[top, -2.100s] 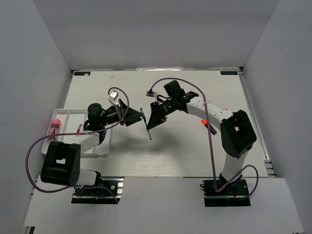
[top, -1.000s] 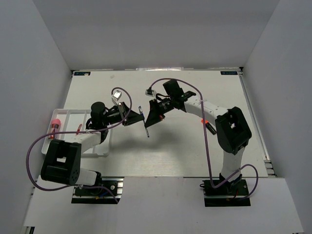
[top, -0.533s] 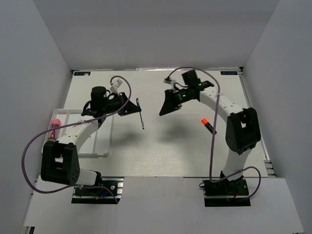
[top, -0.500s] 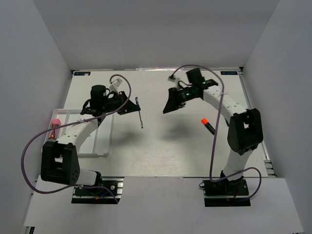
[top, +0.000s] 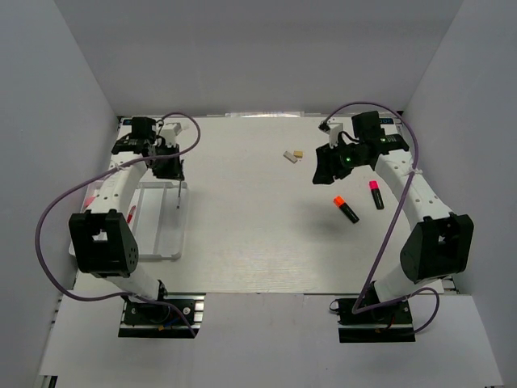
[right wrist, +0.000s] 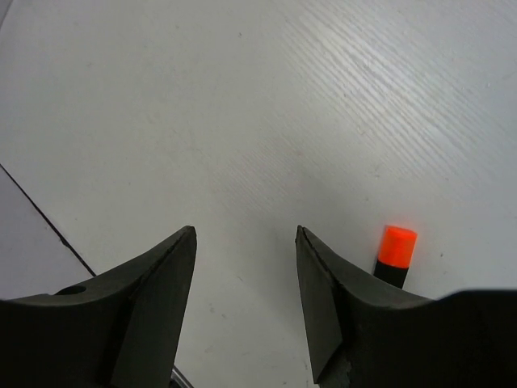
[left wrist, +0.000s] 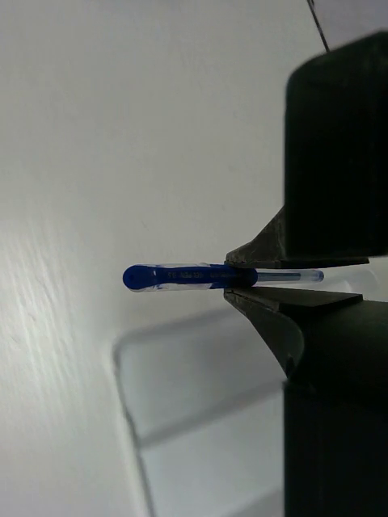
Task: Sort the stationery into containers
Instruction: Place the pen in the storage box.
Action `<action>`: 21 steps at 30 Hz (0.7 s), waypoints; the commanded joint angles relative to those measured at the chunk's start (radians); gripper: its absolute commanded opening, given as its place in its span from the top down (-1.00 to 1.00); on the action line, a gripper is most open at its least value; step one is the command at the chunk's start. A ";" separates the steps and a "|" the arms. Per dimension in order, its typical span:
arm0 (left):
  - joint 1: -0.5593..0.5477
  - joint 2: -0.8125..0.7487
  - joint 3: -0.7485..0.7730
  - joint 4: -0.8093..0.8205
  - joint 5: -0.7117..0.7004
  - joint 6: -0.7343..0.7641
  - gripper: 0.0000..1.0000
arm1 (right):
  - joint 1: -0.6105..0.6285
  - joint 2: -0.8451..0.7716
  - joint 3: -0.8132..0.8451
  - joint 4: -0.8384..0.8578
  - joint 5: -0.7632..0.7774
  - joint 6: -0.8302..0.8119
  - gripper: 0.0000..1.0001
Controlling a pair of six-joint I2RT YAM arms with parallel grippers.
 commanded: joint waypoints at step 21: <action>0.418 0.185 0.065 -0.167 -0.299 0.442 1.00 | -0.029 0.009 -0.019 -0.019 0.025 -0.014 -0.15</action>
